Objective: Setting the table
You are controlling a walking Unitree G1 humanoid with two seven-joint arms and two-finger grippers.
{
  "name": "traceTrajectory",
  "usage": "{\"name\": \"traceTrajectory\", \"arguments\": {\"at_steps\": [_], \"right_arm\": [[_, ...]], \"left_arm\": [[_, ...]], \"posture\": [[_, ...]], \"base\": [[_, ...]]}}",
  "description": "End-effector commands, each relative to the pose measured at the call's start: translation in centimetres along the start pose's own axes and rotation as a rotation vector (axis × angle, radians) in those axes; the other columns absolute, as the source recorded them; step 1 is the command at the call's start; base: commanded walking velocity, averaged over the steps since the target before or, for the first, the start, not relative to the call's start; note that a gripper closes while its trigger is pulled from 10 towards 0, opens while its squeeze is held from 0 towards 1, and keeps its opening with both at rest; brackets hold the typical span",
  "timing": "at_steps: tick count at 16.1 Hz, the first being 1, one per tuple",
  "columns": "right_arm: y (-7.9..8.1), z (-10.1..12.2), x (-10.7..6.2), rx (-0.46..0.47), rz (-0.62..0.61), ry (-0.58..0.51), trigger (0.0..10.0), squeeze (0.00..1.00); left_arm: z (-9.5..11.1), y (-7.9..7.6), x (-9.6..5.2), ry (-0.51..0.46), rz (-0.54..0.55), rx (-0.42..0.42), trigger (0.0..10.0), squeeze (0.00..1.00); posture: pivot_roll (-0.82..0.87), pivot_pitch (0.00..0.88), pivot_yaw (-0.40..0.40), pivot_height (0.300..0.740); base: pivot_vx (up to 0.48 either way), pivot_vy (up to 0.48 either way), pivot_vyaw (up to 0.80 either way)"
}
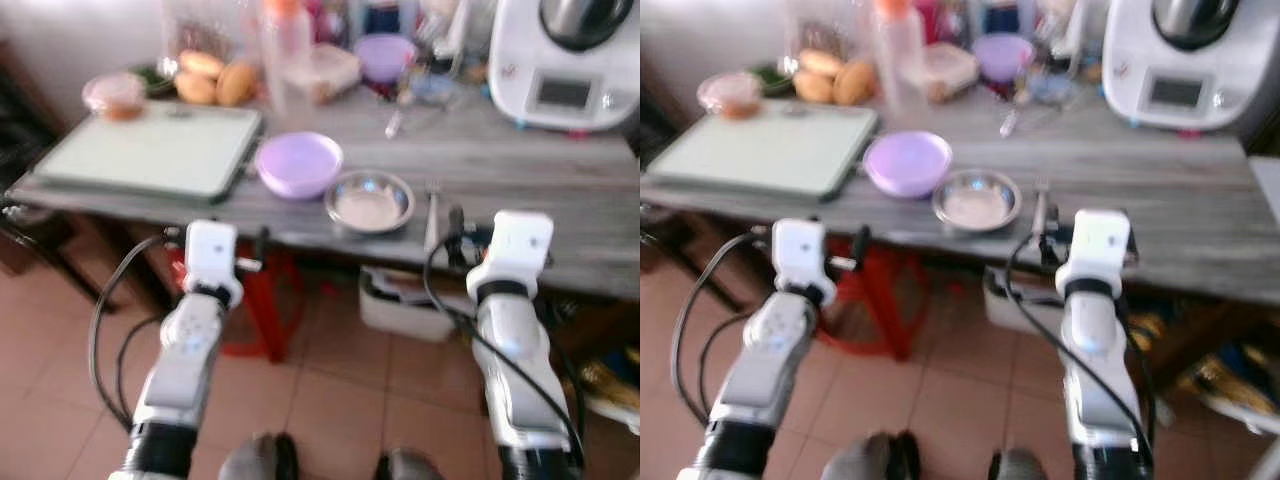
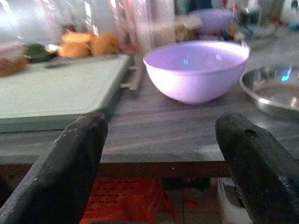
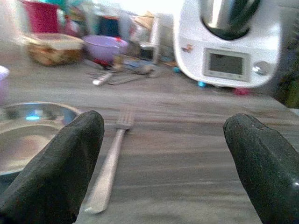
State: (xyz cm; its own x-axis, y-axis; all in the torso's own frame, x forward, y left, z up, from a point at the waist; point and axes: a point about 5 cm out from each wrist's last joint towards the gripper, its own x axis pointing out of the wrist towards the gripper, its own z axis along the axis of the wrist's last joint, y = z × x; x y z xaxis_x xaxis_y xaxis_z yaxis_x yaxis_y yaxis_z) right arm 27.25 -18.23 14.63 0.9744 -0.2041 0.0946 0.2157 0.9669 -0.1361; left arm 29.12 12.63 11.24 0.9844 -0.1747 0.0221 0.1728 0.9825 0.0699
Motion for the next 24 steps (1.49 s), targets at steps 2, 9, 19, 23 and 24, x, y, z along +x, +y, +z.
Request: {"name": "traceTrajectory", "arguments": {"at_steps": [2, 9, 19, 23, 24], "right_arm": [[0.2, 0.6, 0.4, 0.006, 0.002, -0.019, 10.0, 0.00], [0.5, 0.9, 1.0, 0.023, -0.015, -0.016, 10.0, 0.00], [-0.1, 0.0, 0.9, 0.040, -0.038, 0.037, 10.0, 0.00], [-0.2, -0.5, 0.8, 0.036, -0.029, 0.063, 10.0, 0.00], [-0.1, -0.5, 0.9, 0.033, -0.027, 0.069, 10.0, 0.00]], "left_arm": [[-0.1, 0.0, 0.0, 0.008, 0.009, 0.004, 10.0, 0.00], [1.3, 0.1, 0.6, -0.027, 0.029, -0.032, 10.0, 0.00], [1.7, -0.2, 0.3, -0.050, 0.004, -0.020, 10.0, 0.00], [1.3, -0.4, 0.1, -0.037, -0.011, -0.023, 10.0, 0.00], [1.3, -0.4, 0.1, -0.037, -0.014, -0.024, 10.0, 0.00]], "posture": [[-0.11, 0.000, 0.086, 0.740], [-0.11, 0.000, 0.085, 0.740], [-0.10, 0.000, 0.078, 0.740], [-0.10, 0.000, 0.074, 0.740], [-0.10, 0.000, 0.073, 0.740]], "base": [[-0.300, 0.000, 0.00], [-0.281, 0.000, 0.00], [-0.053, -0.030, 0.00], [0.000, -0.310, 0.00], [0.000, -0.307, 0.00]]}}
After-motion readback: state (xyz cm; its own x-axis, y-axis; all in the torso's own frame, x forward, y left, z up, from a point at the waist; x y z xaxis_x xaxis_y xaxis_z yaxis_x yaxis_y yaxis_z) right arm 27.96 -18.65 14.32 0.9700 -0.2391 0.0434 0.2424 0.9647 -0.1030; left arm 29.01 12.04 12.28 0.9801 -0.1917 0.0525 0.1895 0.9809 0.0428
